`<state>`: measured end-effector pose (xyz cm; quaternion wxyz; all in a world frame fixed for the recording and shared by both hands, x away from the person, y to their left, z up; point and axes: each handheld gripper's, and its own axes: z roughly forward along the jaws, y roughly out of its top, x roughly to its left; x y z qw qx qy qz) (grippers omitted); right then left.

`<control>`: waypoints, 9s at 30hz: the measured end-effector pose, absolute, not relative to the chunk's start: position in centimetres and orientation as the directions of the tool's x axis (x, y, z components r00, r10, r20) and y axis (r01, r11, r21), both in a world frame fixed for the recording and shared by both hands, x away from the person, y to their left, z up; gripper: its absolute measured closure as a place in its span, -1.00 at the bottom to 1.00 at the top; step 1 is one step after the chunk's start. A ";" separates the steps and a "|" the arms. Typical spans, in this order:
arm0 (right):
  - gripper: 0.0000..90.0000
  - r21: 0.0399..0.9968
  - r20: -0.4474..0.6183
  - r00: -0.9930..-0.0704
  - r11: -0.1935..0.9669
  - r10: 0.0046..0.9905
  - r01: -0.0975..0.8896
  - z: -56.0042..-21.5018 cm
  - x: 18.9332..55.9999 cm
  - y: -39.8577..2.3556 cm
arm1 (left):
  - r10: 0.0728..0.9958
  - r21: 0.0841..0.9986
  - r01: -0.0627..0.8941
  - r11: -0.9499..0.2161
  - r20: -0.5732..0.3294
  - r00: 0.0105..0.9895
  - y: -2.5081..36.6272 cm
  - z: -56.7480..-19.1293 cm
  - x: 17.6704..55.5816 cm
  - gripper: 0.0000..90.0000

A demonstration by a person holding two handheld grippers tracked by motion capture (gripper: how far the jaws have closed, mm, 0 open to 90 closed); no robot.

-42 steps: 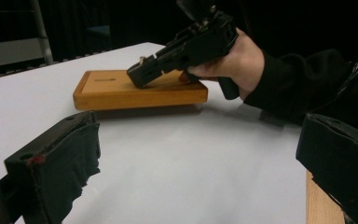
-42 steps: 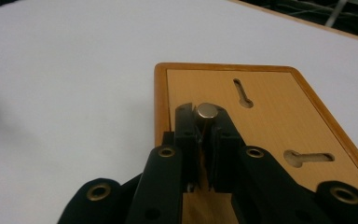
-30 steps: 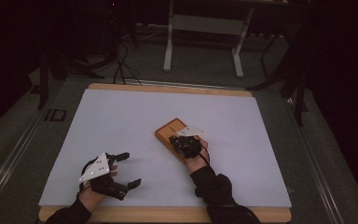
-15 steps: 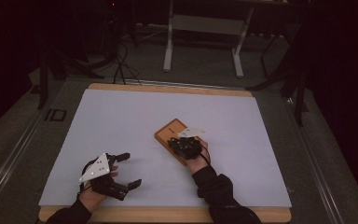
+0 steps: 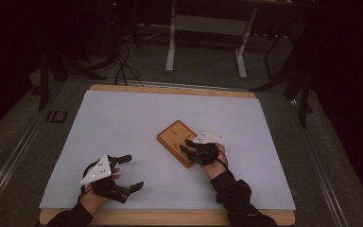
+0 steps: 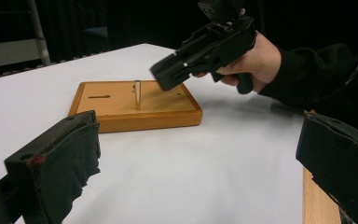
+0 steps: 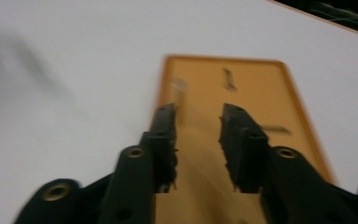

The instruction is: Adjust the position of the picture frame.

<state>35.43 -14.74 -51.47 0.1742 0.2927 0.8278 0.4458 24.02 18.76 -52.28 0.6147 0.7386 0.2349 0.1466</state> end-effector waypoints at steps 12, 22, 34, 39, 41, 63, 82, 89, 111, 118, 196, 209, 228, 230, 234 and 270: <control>1.00 0.815 -0.023 -0.625 0.377 0.780 0.440 -52.2 38.7 -21.3 | 0.520 0.976 0.164 -0.140 -0.069 0.851 18.5 -52.3 24.1 -1.00; 1.00 0.777 0.020 -0.630 0.385 0.776 0.499 -53.5 39.5 -21.4 | 0.519 0.976 0.167 -0.143 -0.070 0.852 18.5 -52.3 24.1 -1.00; 1.00 0.754 0.038 -0.634 0.394 0.772 0.525 -54.1 38.7 -21.1 | 0.521 0.976 0.165 -0.142 -0.068 0.851 18.5 -52.3 24.1 -1.00; 1.00 0.755 0.061 -0.660 0.398 0.749 0.521 -54.2 37.9 -20.6 | 0.522 0.976 0.165 -0.143 -0.067 0.851 18.4 -52.3 24.1 -1.00; 1.00 0.755 0.065 -0.672 0.404 0.737 0.516 -54.2 37.6 -20.4 | 0.522 0.976 0.164 -0.143 -0.066 0.850 18.4 -52.3 24.1 -1.00; 1.00 0.765 0.110 -0.764 0.437 0.636 0.474 -54.1 35.2 -18.0 | 0.524 0.975 0.176 -0.138 -0.079 0.848 18.3 -52.5 24.4 -1.00; 1.00 0.781 0.100 -0.835 0.477 0.541 0.403 -54.0 34.6 -15.1 | 0.516 0.974 0.175 -0.144 -0.077 0.853 18.1 -52.6 24.4 -1.00; 1.00 0.786 0.102 -0.843 0.477 0.528 0.394 -53.7 34.8 -14.0 | 0.518 0.974 0.175 -0.143 -0.077 0.852 18.1 -52.6 24.4 -1.00; 1.00 0.792 0.105 -0.860 0.481 0.499 0.376 -53.0 36.0 -12.2 | 0.520 0.975 0.177 -0.136 -0.082 0.850 18.2 -52.6 24.3 -1.00; 1.00 0.803 0.096 -0.856 0.469 0.508 0.368 -51.3 37.7 -12.5 | 0.525 0.974 0.180 -0.137 -0.083 0.847 18.3 -52.6 24.3 -1.00; 1.00 0.706 -0.041 -0.879 0.636 0.475 0.311 -52.4 50.6 -2.3 | 0.617 0.978 0.192 -0.086 -0.099 0.781 21.7 -52.5 20.3 -1.00; 1.00 0.711 -0.048 -0.861 0.623 0.506 0.327 -52.4 48.8 -6.2 | 0.610 0.976 0.194 -0.095 -0.097 0.787 21.3 -52.5 20.7 -1.00; 1.00 0.682 -0.023 -0.850 0.630 0.527 0.372 -52.6 48.9 -7.0 | 0.602 0.976 0.197 -0.095 -0.101 0.792 21.0 -52.6 21.1 -1.00; 1.00 0.678 -0.033 -0.848 0.635 0.529 0.370 -52.5 48.6 -7.3 | 0.600 0.976 0.197 -0.097 -0.101 0.794 21.0 -52.6 21.2 -1.00; 1.00 0.674 -0.042 -0.845 0.639 0.532 0.369 -52.5 48.1 -8.1 | 0.596 0.975 0.197 -0.101 -0.099 0.797 20.8 -52.6 21.2 -1.00; 1.00 0.740 0.066 -0.805 0.512 0.589 0.436 -53.4 39.9 -13.7 | 0.536 0.973 0.191 -0.128 -0.094 0.839 18.9 -52.6 23.3 -1.00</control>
